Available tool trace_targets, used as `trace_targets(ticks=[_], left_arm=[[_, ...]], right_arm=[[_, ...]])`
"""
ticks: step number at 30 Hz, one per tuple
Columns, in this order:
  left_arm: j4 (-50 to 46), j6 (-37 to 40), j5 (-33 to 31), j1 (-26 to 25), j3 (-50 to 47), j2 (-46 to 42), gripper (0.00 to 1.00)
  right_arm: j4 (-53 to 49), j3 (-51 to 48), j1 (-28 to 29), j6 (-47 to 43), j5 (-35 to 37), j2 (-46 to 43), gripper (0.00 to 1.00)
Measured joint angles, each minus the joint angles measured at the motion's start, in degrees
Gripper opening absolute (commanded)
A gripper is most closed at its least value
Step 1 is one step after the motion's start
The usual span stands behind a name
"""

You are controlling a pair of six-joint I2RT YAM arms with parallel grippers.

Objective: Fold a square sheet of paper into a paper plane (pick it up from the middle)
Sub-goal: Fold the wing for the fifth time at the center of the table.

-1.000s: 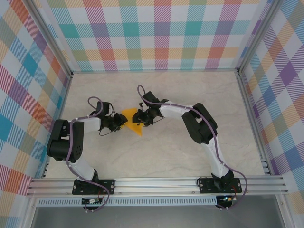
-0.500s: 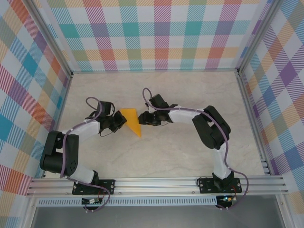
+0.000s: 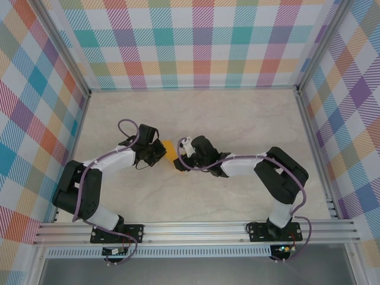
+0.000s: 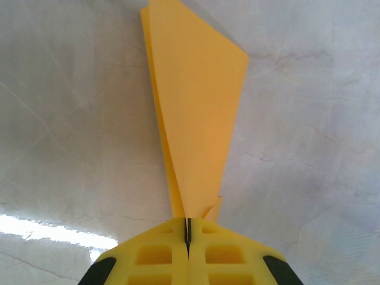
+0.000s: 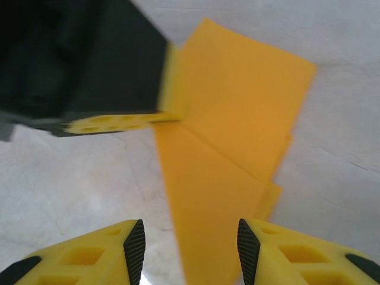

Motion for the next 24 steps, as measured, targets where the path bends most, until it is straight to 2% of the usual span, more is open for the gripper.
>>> trace_targets(ticks=[10, 16, 24], left_arm=[[-3.0, -3.4, -0.7, -0.3, 1.7, 1.2, 0.0], [-3.6, -4.1, -0.7, -0.3, 2.5, 1.2, 0.0], [-4.4, -5.5, -0.2, -0.3, 2.9, 1.6, 0.0]], right_arm=[[13.3, -3.0, 3.5, -8.7, 5.4, 4.1, 0.41], [15.1, -2.8, 4.5, -12.4, 6.5, 6.1, 0.36], [17.1, -0.8, 4.8, -14.4, 7.9, 9.4, 0.35]])
